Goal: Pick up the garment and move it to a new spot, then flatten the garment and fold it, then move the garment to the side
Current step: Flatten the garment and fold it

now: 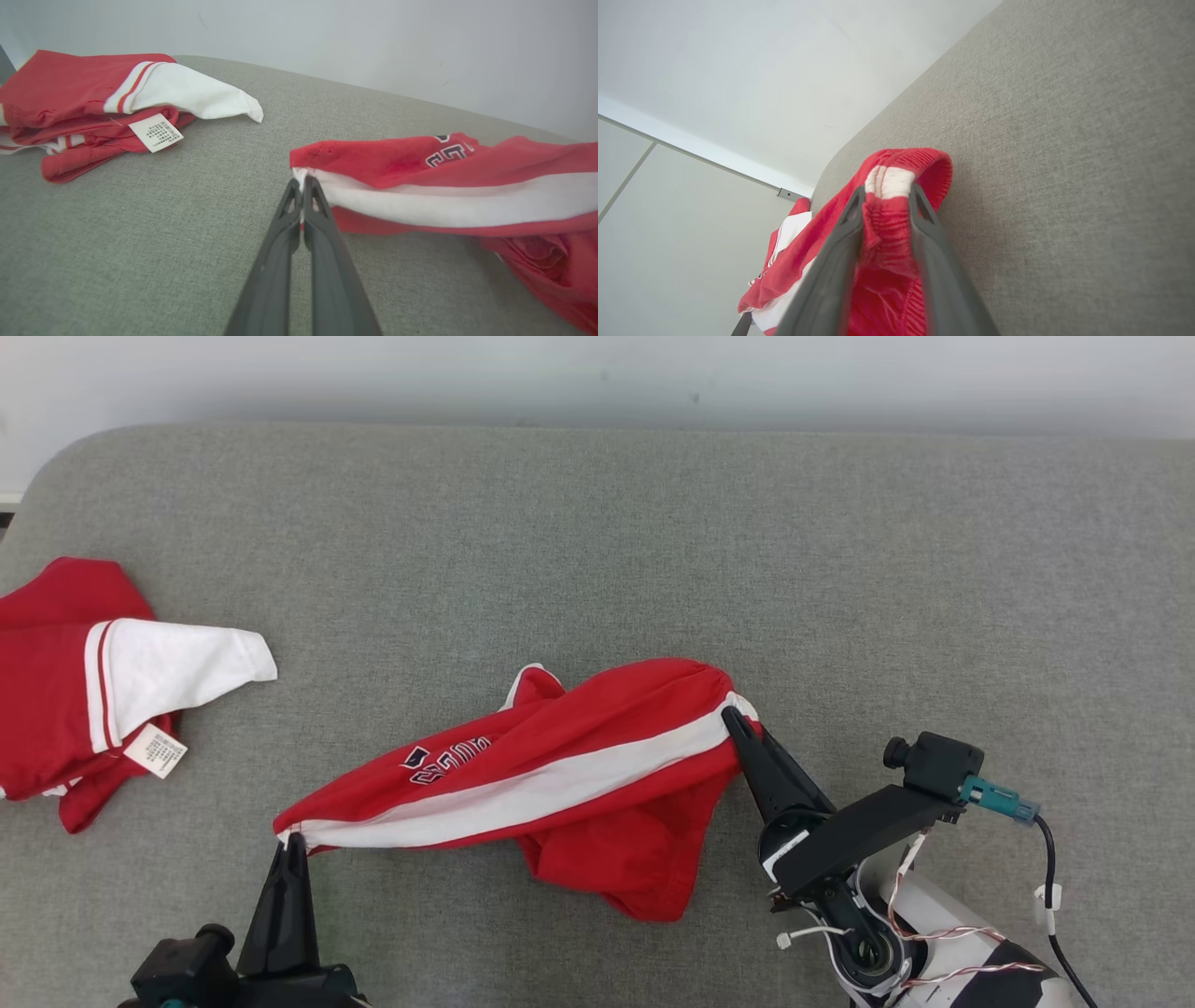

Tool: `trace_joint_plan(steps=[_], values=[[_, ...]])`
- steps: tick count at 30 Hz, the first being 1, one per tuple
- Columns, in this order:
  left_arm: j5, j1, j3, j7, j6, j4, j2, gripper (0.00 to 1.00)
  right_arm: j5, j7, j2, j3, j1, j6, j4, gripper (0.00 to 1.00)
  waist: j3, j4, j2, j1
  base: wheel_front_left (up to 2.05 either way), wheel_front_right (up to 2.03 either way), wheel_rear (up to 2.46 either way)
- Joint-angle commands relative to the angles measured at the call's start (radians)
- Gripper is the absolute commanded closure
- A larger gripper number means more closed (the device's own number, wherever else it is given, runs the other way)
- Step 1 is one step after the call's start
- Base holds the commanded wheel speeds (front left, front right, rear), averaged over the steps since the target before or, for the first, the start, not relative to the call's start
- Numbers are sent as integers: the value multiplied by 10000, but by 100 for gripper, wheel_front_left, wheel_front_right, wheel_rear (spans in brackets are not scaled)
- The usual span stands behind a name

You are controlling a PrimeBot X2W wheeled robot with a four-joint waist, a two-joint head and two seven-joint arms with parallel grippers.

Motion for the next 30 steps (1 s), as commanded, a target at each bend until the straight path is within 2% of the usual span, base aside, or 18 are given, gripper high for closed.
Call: trace_joint_plan(steps=[1, 3, 5, 7, 8, 18, 21, 25, 26, 30], values=[[85, 50, 10, -34, 45, 37, 10, 100, 67, -5, 19, -16, 22, 30, -36, 58, -59, -19, -1, 0, 0, 0, 0], [101, 93, 30, -34, 54, 47, 10, 100, -18, -5, 40, -119, 82, 30, -50, 59, -134, -46, -1, 0, 0, 0, 0], [131, 134, 67, -34, 48, 54, 10, 100, -141, -6, 76, -232, 151, 30, -79, 70, -223, -71, -1, 0, 0, 0, 0], [111, 162, 119, -34, 23, 21, 11, 100, -293, -6, 104, -444, 206, 30, -130, 95, -333, -99, -1, 0, 0, 0, 0], [146, 150, 146, -34, 4, -22, 13, 100, -398, -6, 112, -564, 245, 30, -156, 100, -388, -115, -1, 0, 0, 0, 0], [952, -839, 324, -34, -249, -800, 76, 100, -1696, -8, -50, -1455, 121, 30, -741, 100, -1130, -325, -1, 0, 0, 0, 0], [1137, -1601, -135, -34, -262, -1021, 560, 100, -2124, -8, -301, -1582, -234, 30, -956, 100, -1431, -396, -1, 0, 0, 0, 0], [830, -3006, -1024, -34, -254, -857, 1774, 100, -2455, -7, -778, -1489, -1038, 30, -1058, 100, -1802, -503, -1, 0, 0, 0, 0], [565, -3773, -1432, -34, -254, -606, 2377, 100, -2506, 17, -1028, -1402, -1532, 30, -1043, 100, -1911, -563, -1, 0, 0, 0, 0], [414, -5395, -2025, -34, -254, -310, 3373, 100, -2635, 386, -1429, -1225, -2560, 19, -930, 100, -1768, -710, -1, 0, 0, 0, 0]])
